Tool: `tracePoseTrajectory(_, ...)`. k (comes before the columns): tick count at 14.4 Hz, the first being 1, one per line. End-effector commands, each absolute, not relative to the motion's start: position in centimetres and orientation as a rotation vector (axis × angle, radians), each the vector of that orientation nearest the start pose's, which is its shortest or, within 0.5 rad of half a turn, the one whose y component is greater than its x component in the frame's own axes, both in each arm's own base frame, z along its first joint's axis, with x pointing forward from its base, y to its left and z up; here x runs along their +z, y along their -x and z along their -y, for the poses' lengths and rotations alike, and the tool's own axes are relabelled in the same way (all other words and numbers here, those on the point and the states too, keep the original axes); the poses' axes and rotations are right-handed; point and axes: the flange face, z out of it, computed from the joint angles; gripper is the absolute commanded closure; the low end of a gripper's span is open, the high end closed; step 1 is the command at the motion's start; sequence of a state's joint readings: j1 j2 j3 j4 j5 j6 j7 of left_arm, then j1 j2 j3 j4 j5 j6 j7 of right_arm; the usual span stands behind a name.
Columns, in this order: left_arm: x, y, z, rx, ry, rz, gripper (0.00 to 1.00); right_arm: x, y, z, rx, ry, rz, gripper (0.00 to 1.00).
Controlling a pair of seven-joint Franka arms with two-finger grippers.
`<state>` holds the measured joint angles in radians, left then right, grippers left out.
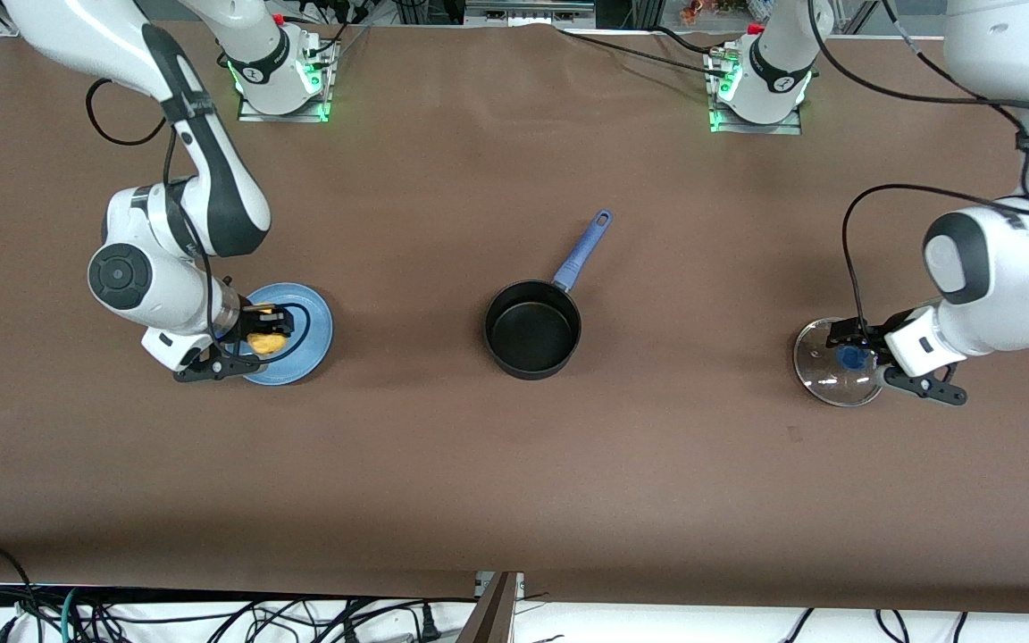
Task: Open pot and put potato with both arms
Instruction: 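Set the lid on the table while the right gripper grasps the potato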
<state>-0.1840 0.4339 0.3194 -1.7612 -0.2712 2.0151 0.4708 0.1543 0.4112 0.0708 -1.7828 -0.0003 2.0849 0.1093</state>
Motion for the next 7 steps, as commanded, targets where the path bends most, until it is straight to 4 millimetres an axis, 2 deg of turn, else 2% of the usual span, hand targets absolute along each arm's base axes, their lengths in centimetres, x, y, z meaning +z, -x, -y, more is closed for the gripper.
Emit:
tracePoseTrajectory(1, 39.2, -64.3, -1.9, 0.260, 3.219, -0.226, 0.00, 35.5, -62.5, -20.3, 0.200, 3.139, -0.055, 0.79)
tracePoseTrajectory(3, 43.8, -63.5, 0.6, 0.293, 3.199, -0.106, 0.00, 36.1, -61.6, -25.2, 0.193, 3.109, -0.257, 0.79)
tracePoseTrajectory(5, 48.4, -62.0, 2.5, 0.286, 3.195, 0.000, 0.00, 36.6, -61.0, -31.1, 0.187, 3.051, -0.418, 0.79)
tracePoseTrajectory(7, 52.4, -60.3, 2.7, 0.258, 3.207, 0.065, 0.00, 37.3, -61.5, -35.8, 0.158, 2.977, -0.518, 0.79)
